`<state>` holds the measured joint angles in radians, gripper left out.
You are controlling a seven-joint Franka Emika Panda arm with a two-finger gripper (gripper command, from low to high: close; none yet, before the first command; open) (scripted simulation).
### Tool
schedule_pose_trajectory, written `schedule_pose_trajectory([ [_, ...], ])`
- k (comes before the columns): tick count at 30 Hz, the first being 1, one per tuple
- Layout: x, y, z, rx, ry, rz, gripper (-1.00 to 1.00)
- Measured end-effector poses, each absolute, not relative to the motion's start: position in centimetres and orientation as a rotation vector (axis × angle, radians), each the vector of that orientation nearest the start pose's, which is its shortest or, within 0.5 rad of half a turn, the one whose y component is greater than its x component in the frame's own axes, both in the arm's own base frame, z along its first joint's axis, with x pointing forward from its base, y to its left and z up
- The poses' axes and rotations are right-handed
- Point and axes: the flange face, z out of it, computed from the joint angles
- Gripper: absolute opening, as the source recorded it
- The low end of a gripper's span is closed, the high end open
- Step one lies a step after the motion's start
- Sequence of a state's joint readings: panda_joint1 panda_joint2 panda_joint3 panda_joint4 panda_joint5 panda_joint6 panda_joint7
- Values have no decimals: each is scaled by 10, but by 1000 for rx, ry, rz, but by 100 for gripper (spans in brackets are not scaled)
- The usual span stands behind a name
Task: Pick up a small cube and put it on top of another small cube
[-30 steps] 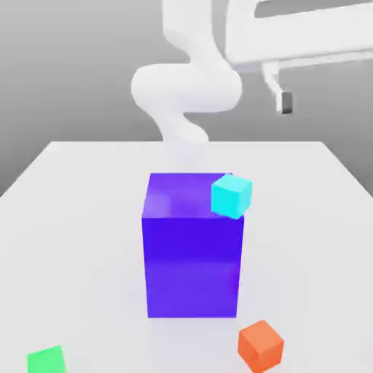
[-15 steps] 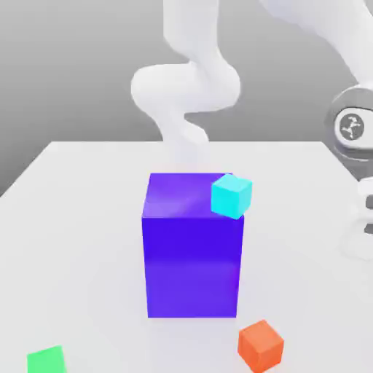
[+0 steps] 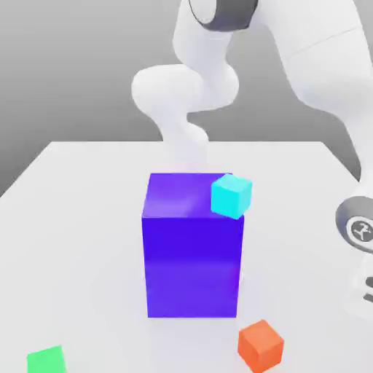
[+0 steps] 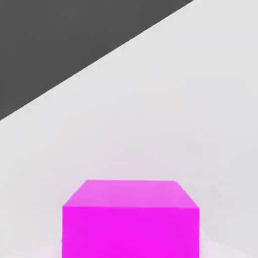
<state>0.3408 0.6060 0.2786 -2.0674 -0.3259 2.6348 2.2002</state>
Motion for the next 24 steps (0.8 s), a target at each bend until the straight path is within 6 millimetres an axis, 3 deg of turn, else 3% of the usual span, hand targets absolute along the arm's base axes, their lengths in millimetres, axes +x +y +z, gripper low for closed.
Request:
schedule_pose_trajectory([
  [3,470,342,184,-2458,1953,0,-100],
  [5,491,306,194,-2447,1973,-5,-100],
  [10,541,188,205,-2408,2035,-12,-100],
  [15,563,64,216,-2361,2095,-10,-100],
  [20,557,-62,229,-2306,2151,-4,-100],
  [24,531,-162,239,-2254,2193,0,-100],
])
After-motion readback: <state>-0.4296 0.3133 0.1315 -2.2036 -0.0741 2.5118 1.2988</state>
